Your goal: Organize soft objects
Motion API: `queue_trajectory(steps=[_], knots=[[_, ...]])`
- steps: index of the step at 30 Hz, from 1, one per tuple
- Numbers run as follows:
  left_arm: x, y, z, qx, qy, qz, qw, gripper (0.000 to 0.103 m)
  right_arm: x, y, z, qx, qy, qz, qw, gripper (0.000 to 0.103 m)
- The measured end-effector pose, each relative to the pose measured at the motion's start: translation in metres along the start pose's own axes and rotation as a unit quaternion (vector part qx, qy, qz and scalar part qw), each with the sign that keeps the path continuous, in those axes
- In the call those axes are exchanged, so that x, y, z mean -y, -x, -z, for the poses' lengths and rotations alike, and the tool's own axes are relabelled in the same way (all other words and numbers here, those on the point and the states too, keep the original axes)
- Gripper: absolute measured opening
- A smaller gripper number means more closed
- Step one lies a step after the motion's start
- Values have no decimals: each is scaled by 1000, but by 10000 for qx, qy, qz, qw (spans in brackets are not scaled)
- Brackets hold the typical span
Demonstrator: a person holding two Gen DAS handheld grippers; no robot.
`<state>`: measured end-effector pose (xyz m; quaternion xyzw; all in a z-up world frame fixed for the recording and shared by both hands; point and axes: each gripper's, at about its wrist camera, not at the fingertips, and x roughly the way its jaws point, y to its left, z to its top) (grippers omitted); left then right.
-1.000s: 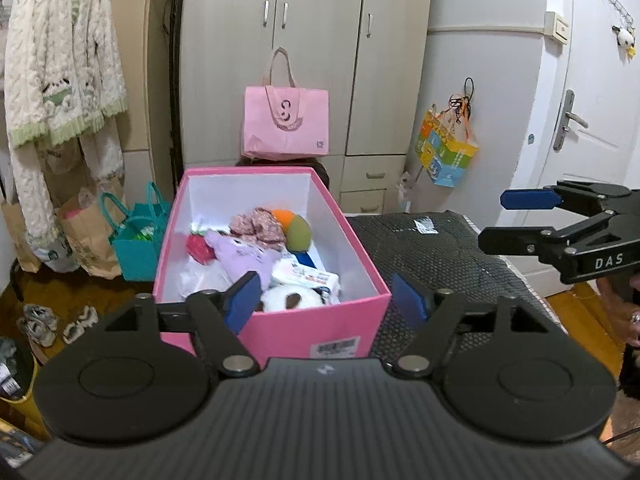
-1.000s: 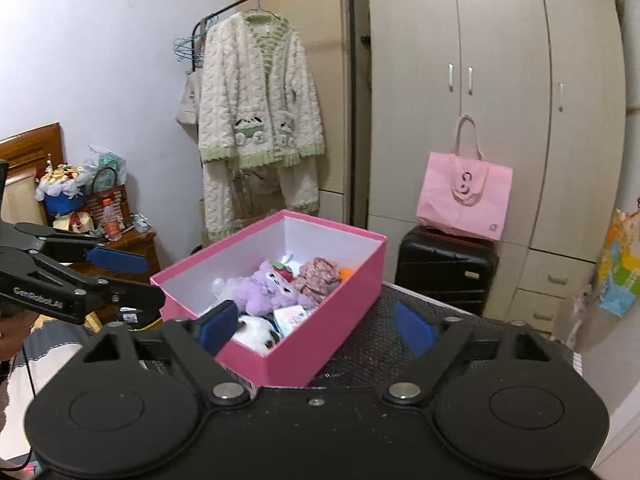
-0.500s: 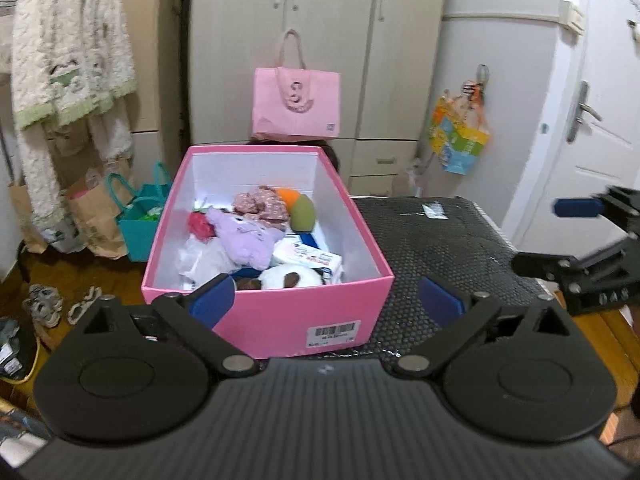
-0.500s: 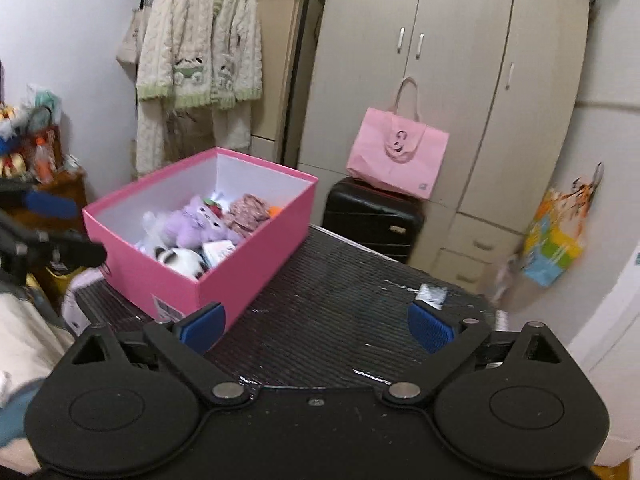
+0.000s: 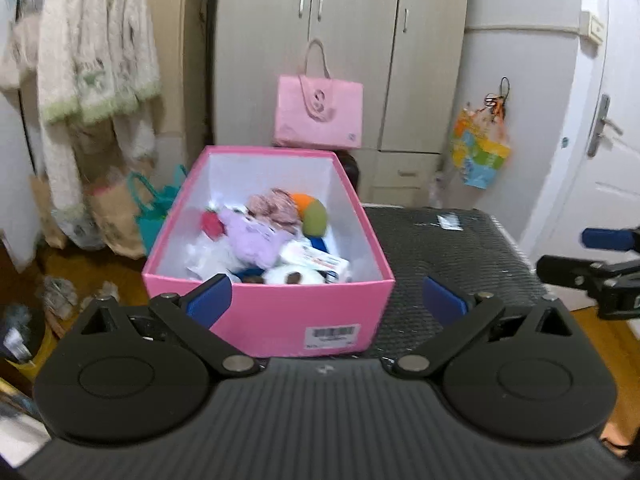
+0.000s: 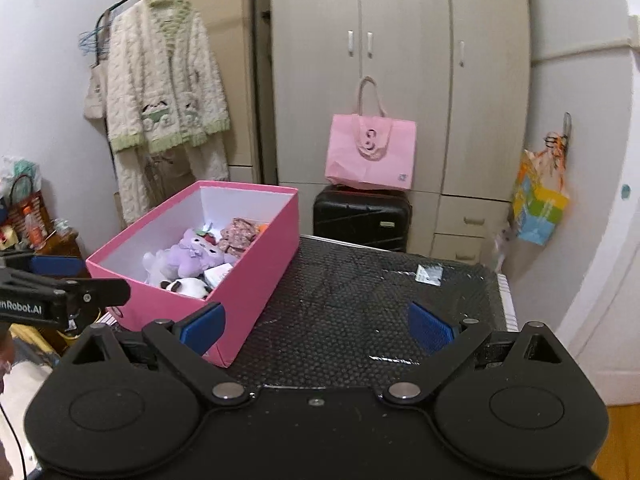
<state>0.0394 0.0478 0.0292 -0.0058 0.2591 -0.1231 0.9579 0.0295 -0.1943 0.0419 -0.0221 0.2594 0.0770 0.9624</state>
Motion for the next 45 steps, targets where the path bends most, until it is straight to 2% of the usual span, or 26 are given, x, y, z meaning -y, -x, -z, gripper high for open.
queue_trajectory(steps=[3, 6, 8, 17, 23, 27, 30, 33, 36, 39, 45], knots=[[7, 3, 3, 29, -192, -25, 9998, 103, -2, 6, 5, 6, 2, 185, 9998, 100], [11, 3, 7, -40, -142, 53, 9999, 103, -1, 14, 9, 48, -119, 383, 9992, 100], [13, 3, 9, -41, -117, 50, 9999, 103, 0, 19, 13, 57, -227, 372, 9990, 100], [19, 12, 17, 366, -57, -596, 9975, 103, -7, 30, 27, 34, -319, 390, 9987, 100], [22, 16, 19, 406, -46, -474, 9980, 103, -10, 35, 29, 168, -352, 586, 9975, 100], [26, 16, 22, 376, -101, -460, 9982, 103, -7, 33, 30, 172, -476, 493, 9975, 100], [30, 15, 23, 311, -196, -447, 9983, 103, -9, 31, 32, 179, -426, 642, 9969, 100], [32, 13, 25, 321, -228, -493, 9980, 103, -10, 32, 34, 267, -361, 864, 9953, 100], [32, 10, 26, 345, -188, -511, 9979, 103, -8, 33, 35, 324, -380, 881, 9949, 100], [30, 8, 28, 440, -11, -680, 9967, 103, -6, 32, 38, 349, -406, 877, 9947, 100], [27, 7, 31, 558, 72, -862, 9947, 103, -5, 28, 42, 429, -320, 1129, 9922, 100]])
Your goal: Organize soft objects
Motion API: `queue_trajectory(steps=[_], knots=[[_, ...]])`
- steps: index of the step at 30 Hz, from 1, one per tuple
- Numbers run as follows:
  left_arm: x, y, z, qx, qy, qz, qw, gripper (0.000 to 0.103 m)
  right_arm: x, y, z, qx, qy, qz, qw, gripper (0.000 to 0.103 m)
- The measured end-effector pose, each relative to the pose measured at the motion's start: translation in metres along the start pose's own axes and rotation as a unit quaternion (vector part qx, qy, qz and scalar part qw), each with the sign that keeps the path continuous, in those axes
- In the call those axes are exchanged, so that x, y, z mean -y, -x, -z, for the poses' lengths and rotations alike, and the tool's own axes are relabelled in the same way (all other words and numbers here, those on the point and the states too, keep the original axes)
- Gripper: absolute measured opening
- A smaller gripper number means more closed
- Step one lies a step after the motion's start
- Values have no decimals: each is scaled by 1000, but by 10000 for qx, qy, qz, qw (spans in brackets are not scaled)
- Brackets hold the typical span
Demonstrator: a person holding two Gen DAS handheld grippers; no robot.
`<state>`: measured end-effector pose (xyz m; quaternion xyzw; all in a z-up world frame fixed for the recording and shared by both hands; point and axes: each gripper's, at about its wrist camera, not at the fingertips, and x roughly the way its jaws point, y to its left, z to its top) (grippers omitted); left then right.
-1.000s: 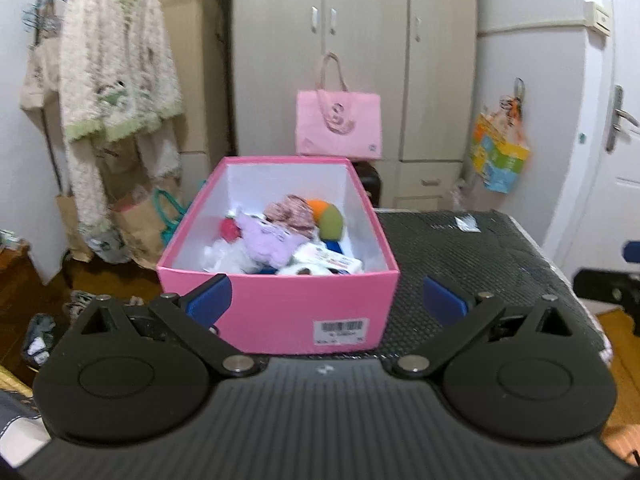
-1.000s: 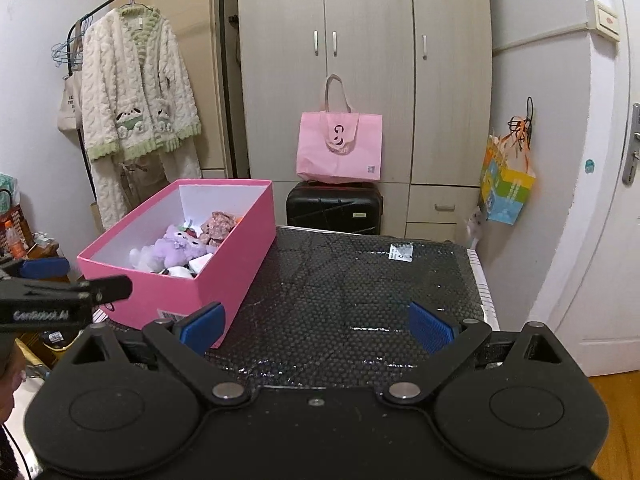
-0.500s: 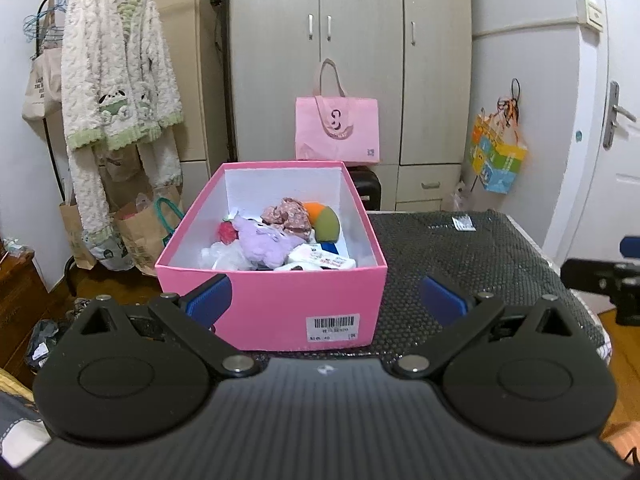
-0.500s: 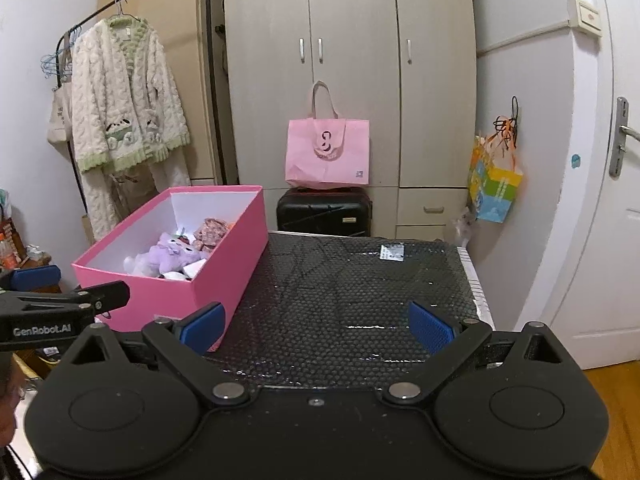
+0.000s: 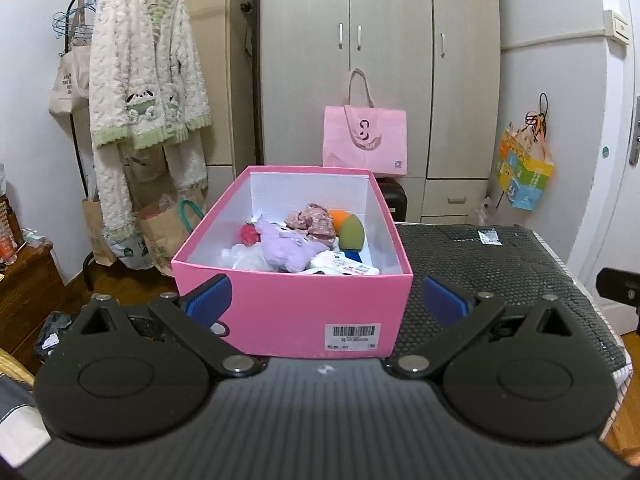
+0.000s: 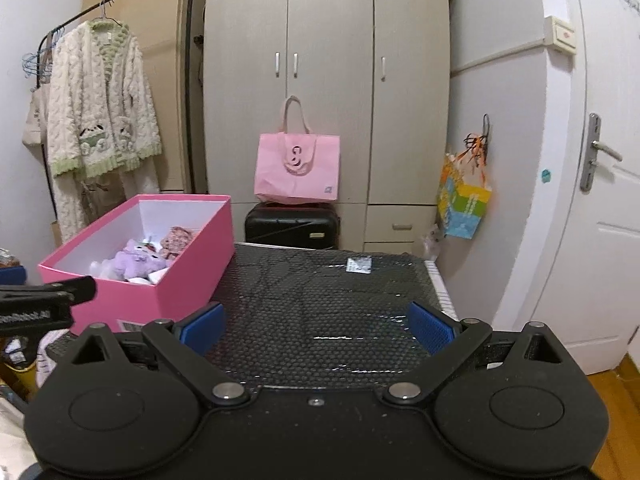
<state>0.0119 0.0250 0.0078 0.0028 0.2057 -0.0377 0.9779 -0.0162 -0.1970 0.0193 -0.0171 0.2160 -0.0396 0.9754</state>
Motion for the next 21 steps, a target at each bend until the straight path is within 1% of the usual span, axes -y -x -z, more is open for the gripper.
queue_trajectory(steps=[4, 8, 10, 15, 21], knots=[[1, 0, 2, 58, -106, -29, 9999, 103, 2, 0, 1, -5, -47, -59, 10000, 100], [1, 0, 3, 123, -184, -60, 9997, 103, -2, 1, 3, 140, 66, 255, 9996, 100], [1, 1, 3, 160, -203, -70, 9996, 103, -4, 1, 3, 167, 140, 342, 9992, 100], [2, 3, 4, 249, -265, -131, 9993, 103, -5, 1, 3, 134, 127, 237, 9995, 100], [0, 1, 4, 222, -212, -57, 9995, 103, -4, 2, 4, 127, 110, 183, 9997, 100]])
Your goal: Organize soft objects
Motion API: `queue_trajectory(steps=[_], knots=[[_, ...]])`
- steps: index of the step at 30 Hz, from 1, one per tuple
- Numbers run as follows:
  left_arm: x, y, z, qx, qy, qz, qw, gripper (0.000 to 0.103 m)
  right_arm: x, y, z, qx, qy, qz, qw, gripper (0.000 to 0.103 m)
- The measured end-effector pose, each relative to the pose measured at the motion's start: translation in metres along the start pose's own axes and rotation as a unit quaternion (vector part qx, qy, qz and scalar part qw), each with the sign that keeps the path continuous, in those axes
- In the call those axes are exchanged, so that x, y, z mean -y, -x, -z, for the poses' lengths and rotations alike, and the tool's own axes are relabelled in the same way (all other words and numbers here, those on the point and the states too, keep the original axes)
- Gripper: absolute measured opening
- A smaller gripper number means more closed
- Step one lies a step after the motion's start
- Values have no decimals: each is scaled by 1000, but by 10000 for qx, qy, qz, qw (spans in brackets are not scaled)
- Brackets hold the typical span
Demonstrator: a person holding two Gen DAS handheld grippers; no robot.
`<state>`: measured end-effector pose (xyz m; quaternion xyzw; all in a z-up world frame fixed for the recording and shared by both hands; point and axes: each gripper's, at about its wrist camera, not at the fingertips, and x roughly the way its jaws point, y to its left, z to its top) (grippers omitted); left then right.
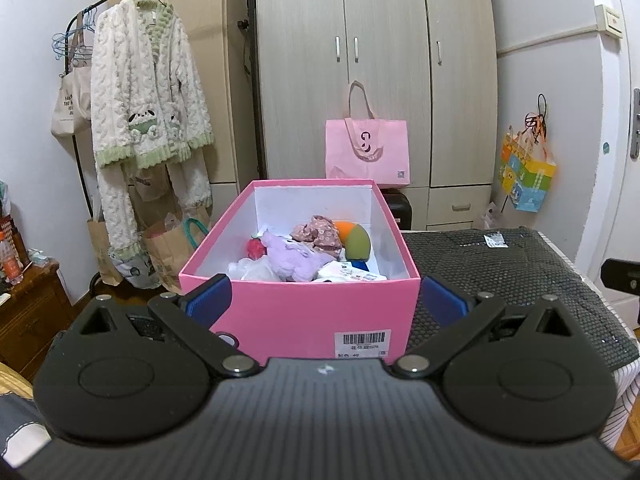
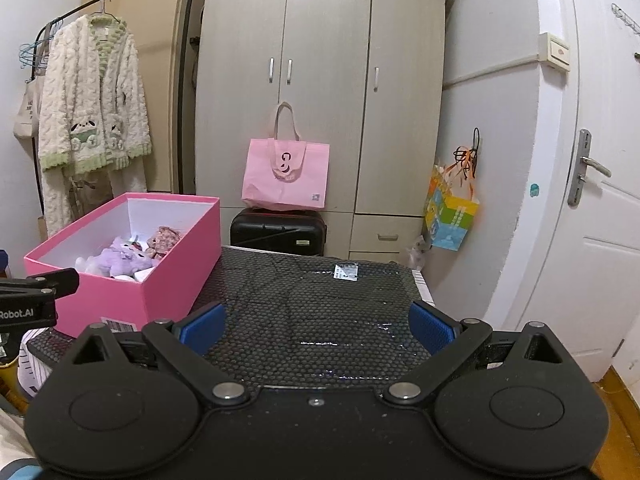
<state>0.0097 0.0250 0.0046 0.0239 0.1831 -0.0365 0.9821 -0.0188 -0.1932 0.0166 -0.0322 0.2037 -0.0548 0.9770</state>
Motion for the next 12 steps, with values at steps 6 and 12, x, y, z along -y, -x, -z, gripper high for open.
queue_trajectory(steps=[6, 12], knots=[[2, 0, 1, -16, -36, 78, 10000, 103, 4, -3, 0, -53, -96, 31, 9999, 100], [5, 0, 1, 17, -125, 57, 9999, 103, 10, -5, 0, -153, -366, -424, 9983, 100]])
